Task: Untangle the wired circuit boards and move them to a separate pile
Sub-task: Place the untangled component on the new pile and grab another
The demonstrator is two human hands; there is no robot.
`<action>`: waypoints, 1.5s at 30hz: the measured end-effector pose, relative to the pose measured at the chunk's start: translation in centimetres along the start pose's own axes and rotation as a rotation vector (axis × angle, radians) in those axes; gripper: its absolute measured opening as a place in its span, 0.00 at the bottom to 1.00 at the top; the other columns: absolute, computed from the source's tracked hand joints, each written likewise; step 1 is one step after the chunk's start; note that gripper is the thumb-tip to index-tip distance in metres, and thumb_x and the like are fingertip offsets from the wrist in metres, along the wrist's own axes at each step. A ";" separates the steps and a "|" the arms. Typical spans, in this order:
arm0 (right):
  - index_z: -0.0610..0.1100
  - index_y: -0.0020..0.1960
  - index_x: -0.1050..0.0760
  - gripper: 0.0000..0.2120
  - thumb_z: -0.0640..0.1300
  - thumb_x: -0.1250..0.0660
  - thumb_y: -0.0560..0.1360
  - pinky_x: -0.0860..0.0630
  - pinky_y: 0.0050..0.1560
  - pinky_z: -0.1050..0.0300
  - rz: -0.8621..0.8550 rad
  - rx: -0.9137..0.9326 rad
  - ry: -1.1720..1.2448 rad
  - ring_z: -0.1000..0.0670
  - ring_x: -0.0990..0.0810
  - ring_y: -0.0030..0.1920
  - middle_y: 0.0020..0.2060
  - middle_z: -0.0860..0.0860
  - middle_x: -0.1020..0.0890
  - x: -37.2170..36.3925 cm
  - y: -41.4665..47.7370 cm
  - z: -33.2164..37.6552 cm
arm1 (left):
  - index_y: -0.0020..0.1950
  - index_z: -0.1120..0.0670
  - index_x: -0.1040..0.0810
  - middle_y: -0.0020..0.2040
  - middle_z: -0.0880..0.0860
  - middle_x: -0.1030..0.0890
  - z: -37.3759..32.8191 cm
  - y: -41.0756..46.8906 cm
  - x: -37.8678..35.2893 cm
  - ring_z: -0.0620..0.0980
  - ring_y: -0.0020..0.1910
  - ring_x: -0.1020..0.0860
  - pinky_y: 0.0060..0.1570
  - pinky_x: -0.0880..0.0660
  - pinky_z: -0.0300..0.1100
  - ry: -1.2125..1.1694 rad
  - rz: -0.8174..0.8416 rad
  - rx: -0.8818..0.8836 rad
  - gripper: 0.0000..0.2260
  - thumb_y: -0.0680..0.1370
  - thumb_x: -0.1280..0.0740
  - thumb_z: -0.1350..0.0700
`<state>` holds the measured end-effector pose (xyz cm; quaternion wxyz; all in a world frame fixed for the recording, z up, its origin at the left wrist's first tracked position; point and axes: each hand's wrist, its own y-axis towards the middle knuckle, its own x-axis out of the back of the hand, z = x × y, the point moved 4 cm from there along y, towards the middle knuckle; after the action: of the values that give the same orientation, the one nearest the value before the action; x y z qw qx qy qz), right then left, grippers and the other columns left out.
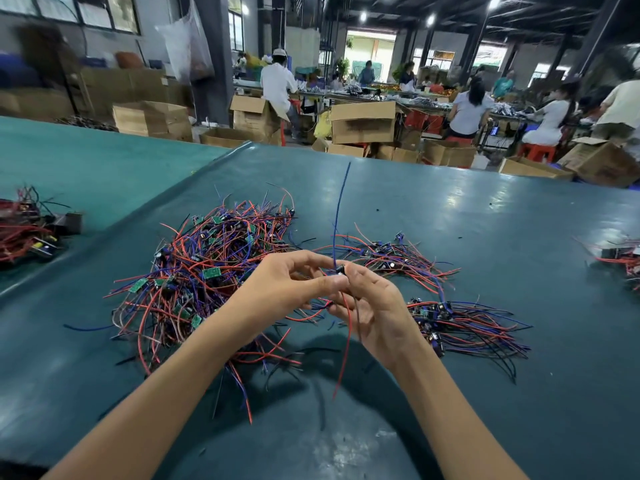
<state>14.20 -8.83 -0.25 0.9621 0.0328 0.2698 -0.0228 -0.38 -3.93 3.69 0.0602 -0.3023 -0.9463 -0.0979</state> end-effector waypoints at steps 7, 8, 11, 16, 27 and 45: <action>0.39 0.43 0.22 0.04 0.39 0.29 0.70 0.27 0.36 0.62 -0.078 0.054 -0.020 0.50 0.21 0.38 0.39 0.43 0.20 1.4 -0.5 -1.3 | 0.49 0.57 0.16 0.35 0.53 0.19 0.6 0.2 -0.8 0.47 0.28 0.30 0.31 0.29 0.38 -0.031 0.064 0.102 0.11 0.73 0.23 0.52; 0.38 0.43 0.25 0.07 0.39 0.28 0.69 0.28 0.36 0.62 -0.077 0.067 -0.024 0.50 0.22 0.39 0.39 0.43 0.20 1.5 -0.5 -1.3 | 0.49 0.58 0.17 0.34 0.53 0.21 0.8 0.3 -0.9 0.46 0.28 0.31 0.31 0.30 0.38 -0.065 0.084 0.136 0.10 0.73 0.23 0.53; 0.38 0.45 0.27 0.17 0.39 0.22 0.63 0.28 0.36 0.62 -0.107 0.095 -0.050 0.50 0.21 0.38 0.36 0.46 0.20 1.8 -0.6 -1.7 | 0.51 0.55 0.18 0.32 0.49 0.27 1.0 0.3 -1.3 0.44 0.27 0.33 0.28 0.31 0.36 -0.094 0.157 0.208 0.12 0.72 0.22 0.53; 0.39 0.44 0.27 0.11 0.35 0.26 0.68 0.27 0.42 0.64 -0.064 0.115 -0.070 0.51 0.22 0.40 0.36 0.49 0.20 1.5 -0.8 -2.3 | 0.39 0.51 0.17 0.30 0.49 0.26 0.8 0.3 -1.4 0.45 0.27 0.34 0.26 0.32 0.37 0.108 0.044 0.179 0.07 0.75 0.25 0.51; 0.33 0.49 0.21 0.09 0.38 0.31 0.72 0.35 0.72 0.50 -0.073 0.283 -0.146 0.46 0.25 0.70 0.55 0.38 0.16 1.5 -1.4 -1.1 | 0.46 0.55 0.13 0.38 0.52 0.19 0.2 0.6 -0.5 0.44 0.35 0.22 0.34 0.29 0.35 -0.144 0.179 0.170 0.07 0.72 0.24 0.53; 0.39 0.46 0.15 0.21 0.57 0.32 0.76 0.27 0.46 0.44 -0.144 0.342 -0.468 0.43 0.19 0.40 0.38 0.41 0.15 0.5 -1.9 -1.5 | 0.45 0.58 0.13 0.36 0.55 0.23 1.5 0.5 -0.9 0.51 0.36 0.32 0.36 0.30 0.40 -0.137 0.068 0.151 0.13 0.74 0.25 0.47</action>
<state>13.77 -10.63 -1.87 0.9746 0.1688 0.0347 -0.1430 0.58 -3.68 2.13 0.0212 -0.3348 -0.9420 -0.0030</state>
